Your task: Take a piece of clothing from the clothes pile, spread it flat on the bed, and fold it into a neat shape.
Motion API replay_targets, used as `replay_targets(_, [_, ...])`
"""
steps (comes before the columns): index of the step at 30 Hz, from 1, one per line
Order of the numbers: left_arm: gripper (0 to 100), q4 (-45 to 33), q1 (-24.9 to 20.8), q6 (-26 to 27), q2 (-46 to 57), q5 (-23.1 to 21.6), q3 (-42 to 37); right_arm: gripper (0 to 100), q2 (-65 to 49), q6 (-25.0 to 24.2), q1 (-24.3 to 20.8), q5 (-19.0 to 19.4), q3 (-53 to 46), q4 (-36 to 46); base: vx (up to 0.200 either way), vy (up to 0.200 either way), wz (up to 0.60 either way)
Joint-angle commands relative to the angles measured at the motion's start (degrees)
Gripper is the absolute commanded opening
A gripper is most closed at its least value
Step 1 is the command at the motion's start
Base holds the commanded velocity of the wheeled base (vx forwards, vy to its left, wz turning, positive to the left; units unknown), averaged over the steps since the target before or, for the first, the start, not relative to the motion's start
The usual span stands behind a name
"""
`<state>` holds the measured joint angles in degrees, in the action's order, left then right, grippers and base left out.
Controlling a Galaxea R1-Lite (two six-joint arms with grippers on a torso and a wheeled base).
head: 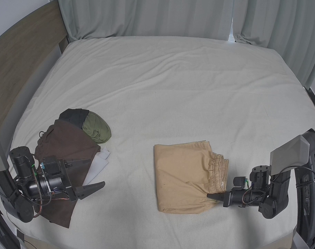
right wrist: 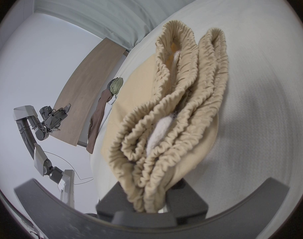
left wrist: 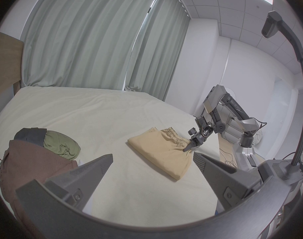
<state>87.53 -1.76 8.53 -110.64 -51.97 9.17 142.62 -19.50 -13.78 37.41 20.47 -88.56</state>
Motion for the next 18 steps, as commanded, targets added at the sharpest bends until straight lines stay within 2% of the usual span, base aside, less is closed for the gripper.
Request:
replay_targets(1, [100, 0.3, -0.1, 0.1, -0.2, -0.3, -0.1, 0, -1.8, 0.1, -0.4, 0.2, -0.3, 0.0, 0.0, 0.0, 0.0])
replay_targets(7, [100, 0.2, 0.0, 0.1, -0.2, 0.1, -0.4, 0, -5.1, 0.1, -0.6, 0.6, -0.9, 0.0, 0.0, 0.0, 0.0])
replay_targets(18, [100, 0.3, 0.2, 0.2, -0.1, 0.0, -0.6, 0, -13.5, -0.2, -5.9, 1.2, -2.5, 0.1, 0.0, 0.0, 0.0])
